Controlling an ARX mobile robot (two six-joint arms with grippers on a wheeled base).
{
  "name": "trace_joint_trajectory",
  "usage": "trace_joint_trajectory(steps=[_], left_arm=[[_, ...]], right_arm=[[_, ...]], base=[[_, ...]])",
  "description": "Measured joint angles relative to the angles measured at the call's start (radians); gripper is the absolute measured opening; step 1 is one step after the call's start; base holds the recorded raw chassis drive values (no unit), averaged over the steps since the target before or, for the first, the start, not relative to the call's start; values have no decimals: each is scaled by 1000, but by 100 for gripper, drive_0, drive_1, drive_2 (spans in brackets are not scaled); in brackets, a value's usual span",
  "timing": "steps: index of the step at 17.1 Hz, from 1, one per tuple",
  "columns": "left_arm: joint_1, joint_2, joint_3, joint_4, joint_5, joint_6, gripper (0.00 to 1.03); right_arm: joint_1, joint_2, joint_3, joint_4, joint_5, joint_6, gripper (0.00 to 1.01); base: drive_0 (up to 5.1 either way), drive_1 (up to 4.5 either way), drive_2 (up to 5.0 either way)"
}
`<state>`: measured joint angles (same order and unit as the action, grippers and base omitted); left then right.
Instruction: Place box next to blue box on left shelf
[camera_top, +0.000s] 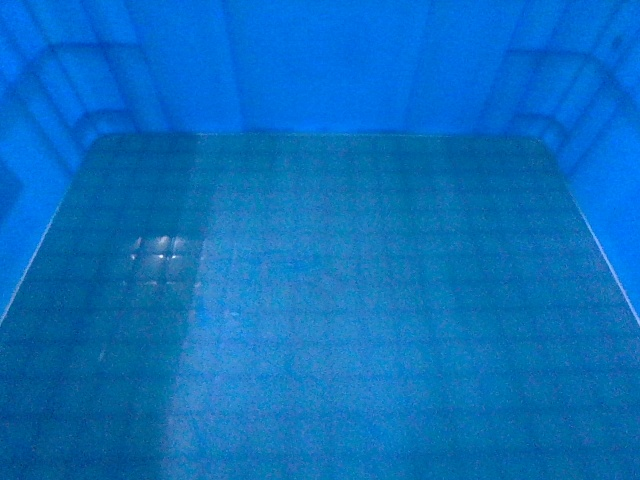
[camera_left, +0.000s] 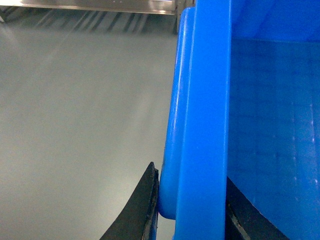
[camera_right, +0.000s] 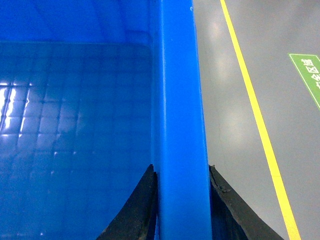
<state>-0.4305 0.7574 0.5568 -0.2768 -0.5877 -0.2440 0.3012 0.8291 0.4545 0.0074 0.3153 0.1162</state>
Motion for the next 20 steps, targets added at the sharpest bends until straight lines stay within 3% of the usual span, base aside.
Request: trace_joint_trajectory(steps=[20], left_arm=[[0, 0, 0, 0, 0, -3, 20]], right_arm=[[0, 0, 0, 1, 0, -1, 22]], base=[[-1, 400, -403]])
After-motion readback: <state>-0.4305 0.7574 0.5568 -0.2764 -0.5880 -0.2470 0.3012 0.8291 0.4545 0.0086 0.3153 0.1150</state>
